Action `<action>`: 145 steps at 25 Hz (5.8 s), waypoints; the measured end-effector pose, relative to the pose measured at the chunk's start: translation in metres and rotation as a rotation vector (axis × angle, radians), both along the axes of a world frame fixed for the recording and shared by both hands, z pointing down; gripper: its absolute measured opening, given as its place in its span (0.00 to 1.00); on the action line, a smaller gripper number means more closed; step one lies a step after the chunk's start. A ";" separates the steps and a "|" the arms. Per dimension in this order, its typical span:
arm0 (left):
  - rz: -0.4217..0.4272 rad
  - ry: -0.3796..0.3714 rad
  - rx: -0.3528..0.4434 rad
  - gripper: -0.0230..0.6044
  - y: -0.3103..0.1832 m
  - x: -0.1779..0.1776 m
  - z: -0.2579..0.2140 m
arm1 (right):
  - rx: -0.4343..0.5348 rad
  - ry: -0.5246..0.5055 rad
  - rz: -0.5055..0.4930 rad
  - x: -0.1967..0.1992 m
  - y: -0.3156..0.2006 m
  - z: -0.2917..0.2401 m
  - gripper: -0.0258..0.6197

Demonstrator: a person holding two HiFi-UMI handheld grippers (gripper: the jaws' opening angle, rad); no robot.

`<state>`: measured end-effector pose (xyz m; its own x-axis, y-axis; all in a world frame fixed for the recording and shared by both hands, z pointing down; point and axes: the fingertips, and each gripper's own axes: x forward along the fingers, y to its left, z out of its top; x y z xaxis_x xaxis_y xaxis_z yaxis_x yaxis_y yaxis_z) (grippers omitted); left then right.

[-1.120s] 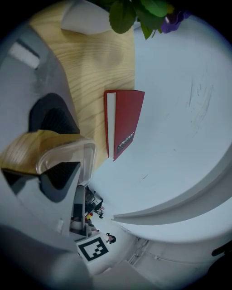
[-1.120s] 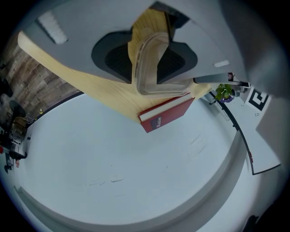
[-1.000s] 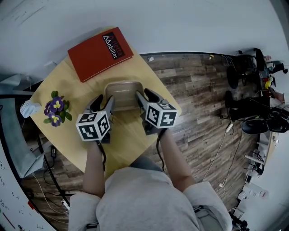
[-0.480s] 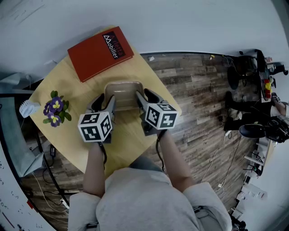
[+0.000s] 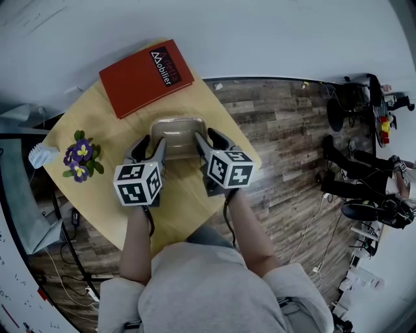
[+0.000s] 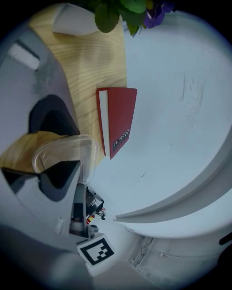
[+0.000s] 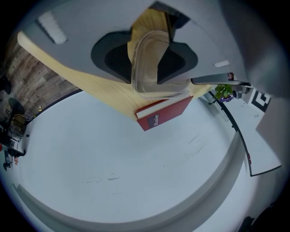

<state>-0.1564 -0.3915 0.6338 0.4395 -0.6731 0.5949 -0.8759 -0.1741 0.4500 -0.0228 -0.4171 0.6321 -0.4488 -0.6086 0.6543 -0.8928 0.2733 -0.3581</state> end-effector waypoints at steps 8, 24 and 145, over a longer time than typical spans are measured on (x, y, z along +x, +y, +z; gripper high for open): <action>-0.005 -0.004 0.030 0.31 -0.003 -0.003 -0.011 | 0.028 -0.005 -0.007 -0.005 -0.001 -0.009 0.32; -0.022 -0.061 0.161 0.27 0.000 -0.008 -0.062 | 0.187 -0.014 -0.031 -0.009 0.002 -0.064 0.31; -0.101 -0.236 0.833 0.27 0.232 0.137 -0.328 | 0.952 -0.069 -0.130 0.129 0.235 -0.339 0.27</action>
<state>-0.0194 -0.1591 0.3055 0.2817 -0.9587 -0.0400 -0.9591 -0.2825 0.0151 0.1060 -0.1818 0.2936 -0.5691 -0.8137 -0.1184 -0.8204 0.5716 0.0147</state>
